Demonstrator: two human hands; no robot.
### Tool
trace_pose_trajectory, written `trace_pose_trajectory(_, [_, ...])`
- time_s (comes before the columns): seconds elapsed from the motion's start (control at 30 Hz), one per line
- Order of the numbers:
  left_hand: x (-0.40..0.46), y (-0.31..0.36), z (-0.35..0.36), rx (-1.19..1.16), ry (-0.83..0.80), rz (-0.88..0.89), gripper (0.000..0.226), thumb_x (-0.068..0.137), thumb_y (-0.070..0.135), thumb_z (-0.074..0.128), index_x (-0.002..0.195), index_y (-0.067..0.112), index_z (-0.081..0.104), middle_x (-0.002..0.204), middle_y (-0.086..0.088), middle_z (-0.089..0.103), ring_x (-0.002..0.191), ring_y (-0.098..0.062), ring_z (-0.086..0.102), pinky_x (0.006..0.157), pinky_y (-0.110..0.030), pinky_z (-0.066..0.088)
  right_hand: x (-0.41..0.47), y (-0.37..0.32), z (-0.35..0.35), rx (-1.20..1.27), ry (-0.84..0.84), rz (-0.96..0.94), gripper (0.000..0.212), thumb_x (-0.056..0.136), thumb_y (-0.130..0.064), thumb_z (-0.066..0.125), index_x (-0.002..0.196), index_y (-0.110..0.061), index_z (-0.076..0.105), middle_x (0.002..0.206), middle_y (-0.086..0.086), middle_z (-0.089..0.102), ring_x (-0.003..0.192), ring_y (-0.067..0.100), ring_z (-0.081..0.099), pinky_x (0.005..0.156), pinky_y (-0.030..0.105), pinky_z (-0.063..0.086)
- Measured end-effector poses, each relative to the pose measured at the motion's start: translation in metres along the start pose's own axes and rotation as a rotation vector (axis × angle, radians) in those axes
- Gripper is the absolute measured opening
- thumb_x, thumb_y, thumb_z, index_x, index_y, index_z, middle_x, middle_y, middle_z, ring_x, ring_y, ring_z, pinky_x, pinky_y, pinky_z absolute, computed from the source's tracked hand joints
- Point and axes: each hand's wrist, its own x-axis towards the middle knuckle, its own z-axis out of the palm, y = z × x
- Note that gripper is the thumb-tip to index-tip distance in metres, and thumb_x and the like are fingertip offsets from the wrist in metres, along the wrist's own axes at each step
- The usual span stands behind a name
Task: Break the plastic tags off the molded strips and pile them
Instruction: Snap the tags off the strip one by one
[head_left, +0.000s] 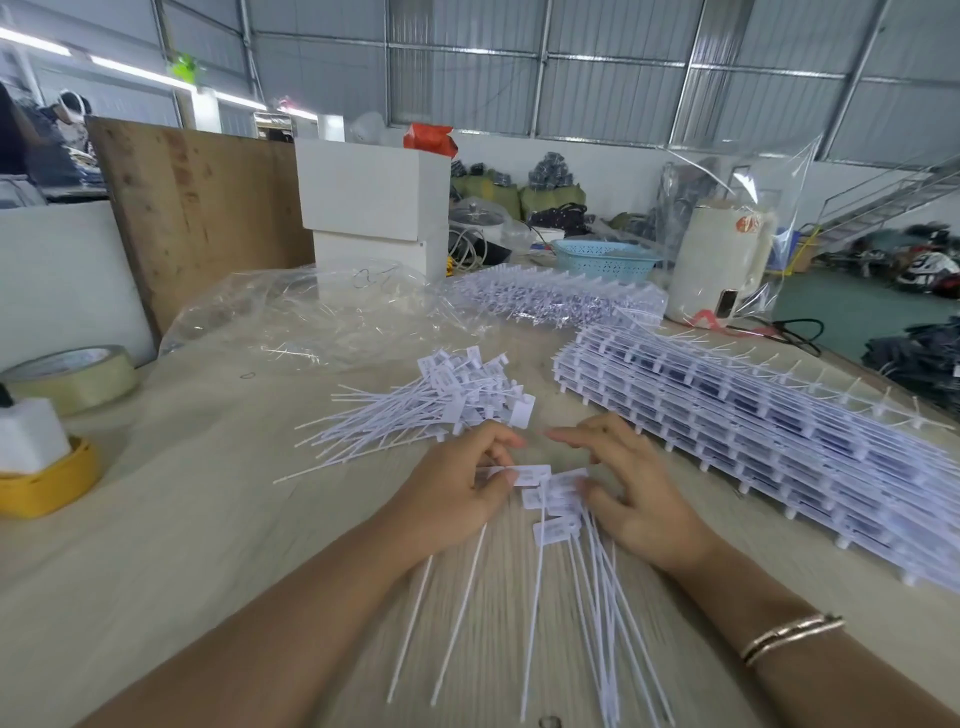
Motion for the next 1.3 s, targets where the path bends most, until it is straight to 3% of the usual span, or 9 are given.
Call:
trace_pose_trajectory(0.1, [0.000,0.003,0.002,0.037,-0.002,0.082,0.020,0.090,0.012,0.058,0.107,0.023,0.057,0.095,0.011,0.062,0.093,0.001,0.057,0.082,-0.014,0.042,0.000,-0.003,0.007,-0.230,-0.036,-0.135,0.052,0.081,-0.021,0.064,0.129,-0.033,0.050,0.098,-0.003,0.057,0.090,0.008,0.048,0.077,0.038,0.042])
trace_pose_trajectory(0.3, [-0.001,0.007,-0.001,0.015,-0.016,0.027,0.017,0.094,0.022,0.053,0.110,0.026,0.059,0.100,0.013,0.063,0.096,0.002,0.056,0.085,-0.015,0.043,0.003,0.001,0.001,-0.347,0.154,-0.243,0.026,0.083,-0.032,0.055,0.101,-0.030,0.073,0.081,-0.003,0.060,0.075,0.011,0.047,0.068,0.027,0.023])
trace_pose_trajectory(0.43, [0.002,-0.003,-0.009,0.068,-0.053,-0.096,0.023,0.095,0.031,0.049,0.086,0.013,0.061,0.077,-0.005,0.061,0.071,-0.012,0.054,0.068,-0.027,0.038,0.002,0.002,0.002,-0.375,0.192,-0.183,0.024,0.084,-0.032,0.056,0.101,-0.030,0.073,0.085,-0.003,0.060,0.085,0.009,0.043,0.072,0.026,0.021])
trace_pose_trajectory(0.53, [0.003,-0.003,-0.009,0.046,-0.060,-0.074,0.021,0.094,0.029,0.054,0.073,0.024,0.056,0.058,0.012,0.047,0.055,0.002,0.040,0.055,-0.016,0.029,0.002,0.002,0.004,-0.391,0.180,-0.157,0.021,0.080,-0.036,0.062,0.097,-0.031,0.073,0.088,-0.007,0.061,0.088,0.008,0.043,0.075,0.027,0.022])
trace_pose_trajectory(0.7, [0.003,-0.003,-0.010,0.041,-0.060,-0.013,0.023,0.093,0.025,0.057,0.073,0.036,0.053,0.058,0.025,0.050,0.056,0.005,0.043,0.055,-0.012,0.031,0.002,0.001,0.006,-0.282,0.145,-0.086,0.017,0.077,-0.026,0.068,0.092,-0.031,0.073,0.083,-0.014,0.063,0.085,0.004,0.045,0.077,0.027,0.021])
trace_pose_trajectory(0.9, [0.003,-0.004,-0.009,0.039,-0.074,0.045,0.013,0.092,0.023,0.058,0.080,0.028,0.059,0.069,0.013,0.052,0.063,0.002,0.045,0.058,-0.014,0.032,0.002,0.000,0.006,-0.075,0.086,0.031,0.012,0.083,-0.036,0.059,0.088,-0.035,0.071,0.081,-0.017,0.066,0.086,0.001,0.047,0.084,0.025,0.022])
trace_pose_trajectory(1.03, [0.003,-0.003,-0.007,0.037,-0.075,0.094,0.011,0.093,0.022,0.058,0.083,0.024,0.060,0.073,0.010,0.053,0.068,-0.003,0.046,0.064,-0.023,0.035,0.004,-0.003,0.003,0.076,0.092,0.126,0.011,0.085,-0.039,0.057,0.078,-0.040,0.066,0.074,-0.011,0.066,0.087,0.009,0.054,0.088,0.035,0.028])
trace_pose_trajectory(1.13, [0.004,0.000,-0.006,-0.020,-0.060,0.083,0.015,0.093,0.023,0.057,0.080,0.031,0.058,0.070,0.019,0.054,0.064,0.003,0.046,0.060,-0.013,0.033,0.005,-0.005,0.002,0.179,0.077,0.150,0.012,0.085,-0.037,0.056,0.076,-0.039,0.065,0.073,-0.003,0.066,0.083,0.023,0.058,0.086,0.046,0.039])
trace_pose_trajectory(1.3, [0.003,-0.003,-0.009,-0.113,-0.054,0.041,0.015,0.089,0.034,0.054,0.074,0.037,0.056,0.070,0.020,0.052,0.066,0.001,0.046,0.062,-0.015,0.034,0.002,0.006,-0.012,0.384,0.306,0.337,0.023,0.094,-0.014,0.052,0.078,-0.023,0.066,0.071,-0.017,0.061,0.070,0.001,0.054,0.068,0.011,0.041])
